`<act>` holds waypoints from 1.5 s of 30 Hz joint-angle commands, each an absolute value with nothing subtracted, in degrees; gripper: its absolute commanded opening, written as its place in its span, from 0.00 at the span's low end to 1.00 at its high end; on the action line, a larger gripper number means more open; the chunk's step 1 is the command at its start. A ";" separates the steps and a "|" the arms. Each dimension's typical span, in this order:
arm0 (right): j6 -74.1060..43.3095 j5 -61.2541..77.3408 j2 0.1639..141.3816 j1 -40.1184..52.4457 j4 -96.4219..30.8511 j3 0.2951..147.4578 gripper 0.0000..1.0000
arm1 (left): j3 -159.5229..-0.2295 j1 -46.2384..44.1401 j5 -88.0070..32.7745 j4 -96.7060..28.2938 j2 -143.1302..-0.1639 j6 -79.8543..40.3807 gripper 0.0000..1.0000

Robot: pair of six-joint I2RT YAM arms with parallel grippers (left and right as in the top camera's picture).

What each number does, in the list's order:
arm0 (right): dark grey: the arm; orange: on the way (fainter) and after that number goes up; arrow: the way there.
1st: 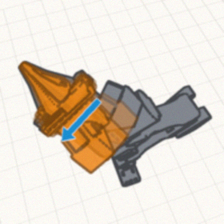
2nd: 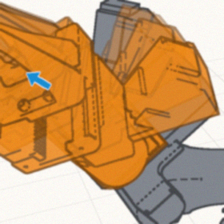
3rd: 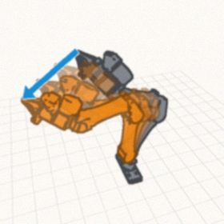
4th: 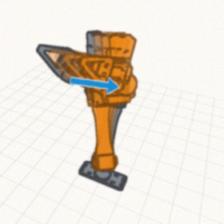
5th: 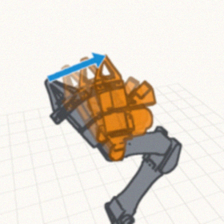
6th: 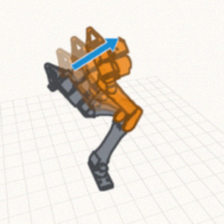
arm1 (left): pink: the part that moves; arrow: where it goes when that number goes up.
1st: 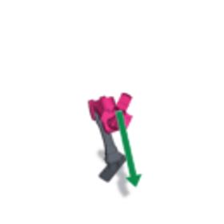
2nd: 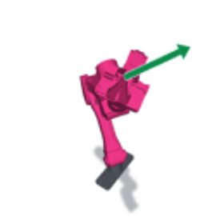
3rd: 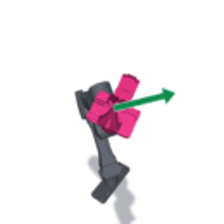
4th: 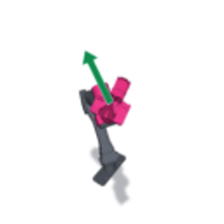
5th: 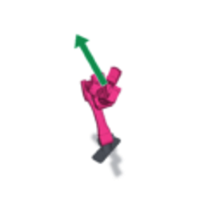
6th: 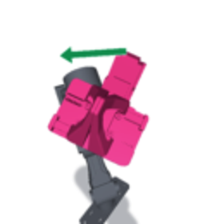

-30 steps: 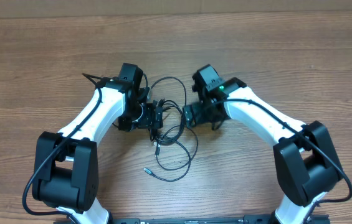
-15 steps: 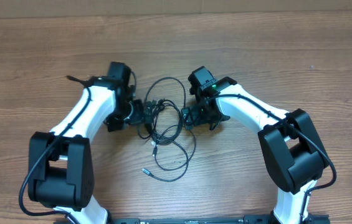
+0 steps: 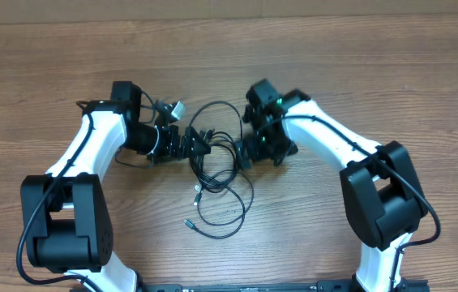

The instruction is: Untangle cables

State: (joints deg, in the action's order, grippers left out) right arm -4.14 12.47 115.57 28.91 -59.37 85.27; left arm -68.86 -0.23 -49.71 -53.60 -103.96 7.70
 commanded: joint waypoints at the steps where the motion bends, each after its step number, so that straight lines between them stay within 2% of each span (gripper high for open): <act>1: -1.34 15.03 115.39 27.90 -61.93 91.74 1.00 | -68.64 2.96 -50.43 -50.76 -104.73 4.27 1.00; 4: -1.45 14.26 115.46 28.32 -61.98 91.81 1.00 | -68.62 4.64 -37.58 -49.19 -104.73 -3.46 1.00; 5: -1.93 12.40 115.66 28.77 -61.60 91.13 1.00 | -68.62 4.67 -32.95 -49.52 -104.73 -4.51 0.97; 8: -5.15 7.44 115.79 29.58 -60.71 89.17 1.00 | -68.60 3.01 -32.38 -49.65 -104.73 -5.39 0.92; 13: -10.48 1.04 115.85 29.85 -58.52 85.17 1.00 | -68.60 -1.41 -24.97 -48.45 -104.73 -9.63 0.95; 17: -10.63 2.22 115.85 29.85 -56.25 81.67 1.00 | -68.60 -5.19 -19.90 -48.51 -104.73 -11.25 0.97; 24: -3.73 13.54 115.85 29.95 -53.10 79.44 1.00 | -68.60 -11.03 -11.68 -47.27 -104.75 -14.94 0.98; 37: -4.73 9.56 115.87 30.00 -49.23 76.66 1.00 | -68.60 -12.03 -11.60 -44.69 -110.52 -15.25 1.00; 45: -10.96 2.00 115.87 30.17 -41.98 70.11 1.00 | -68.60 -12.03 -9.82 -44.31 -112.62 -14.55 1.00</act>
